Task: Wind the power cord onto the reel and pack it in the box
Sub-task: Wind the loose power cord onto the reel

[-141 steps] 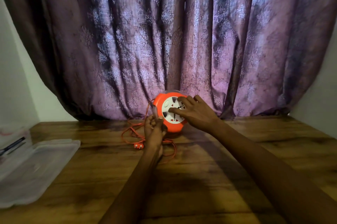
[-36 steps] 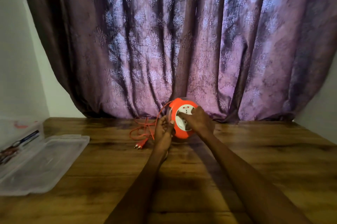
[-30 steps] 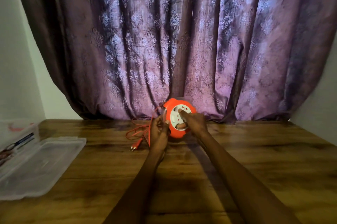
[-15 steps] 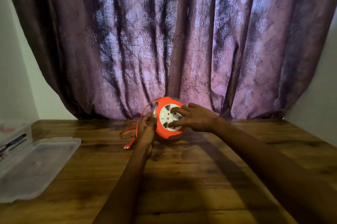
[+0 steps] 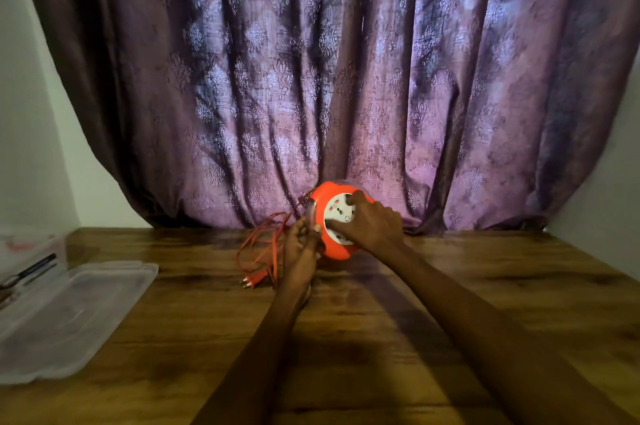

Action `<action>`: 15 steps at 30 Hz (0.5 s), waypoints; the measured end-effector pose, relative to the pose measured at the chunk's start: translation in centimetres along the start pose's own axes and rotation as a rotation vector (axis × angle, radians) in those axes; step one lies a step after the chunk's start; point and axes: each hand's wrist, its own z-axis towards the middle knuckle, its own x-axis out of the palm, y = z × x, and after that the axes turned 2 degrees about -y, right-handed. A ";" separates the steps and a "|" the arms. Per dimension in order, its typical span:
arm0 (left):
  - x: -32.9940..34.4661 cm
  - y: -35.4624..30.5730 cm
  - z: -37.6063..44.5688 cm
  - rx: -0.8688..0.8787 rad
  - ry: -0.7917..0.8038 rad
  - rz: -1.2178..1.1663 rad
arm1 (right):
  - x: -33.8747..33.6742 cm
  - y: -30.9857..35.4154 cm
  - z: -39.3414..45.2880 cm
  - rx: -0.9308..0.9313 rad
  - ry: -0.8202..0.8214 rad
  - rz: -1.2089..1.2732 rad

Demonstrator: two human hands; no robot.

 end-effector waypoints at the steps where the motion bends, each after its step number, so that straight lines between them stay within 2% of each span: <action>1: 0.0 0.1 0.0 0.012 0.001 0.010 | 0.0 0.4 0.0 0.137 0.039 0.149; 4: -0.2 0.1 -0.1 0.006 -0.019 0.015 | 0.0 0.4 0.3 0.344 0.221 0.606; 6: -0.3 0.0 0.1 0.002 -0.048 0.032 | 0.3 0.1 0.3 0.341 0.282 0.737; 7: -0.4 0.0 0.2 -0.003 -0.057 0.036 | 0.5 0.0 0.4 0.298 0.268 0.694; 11: -1.1 -0.4 0.8 0.023 -0.077 0.044 | 0.2 -1.2 0.3 0.035 0.102 0.188; 13: -1.5 -0.6 1.3 0.042 -0.096 0.046 | -0.2 -2.0 0.0 -0.215 0.022 0.022; 15: -1.8 -0.7 1.8 0.035 -0.124 0.033 | -0.6 -2.7 -0.2 -0.528 0.008 -0.145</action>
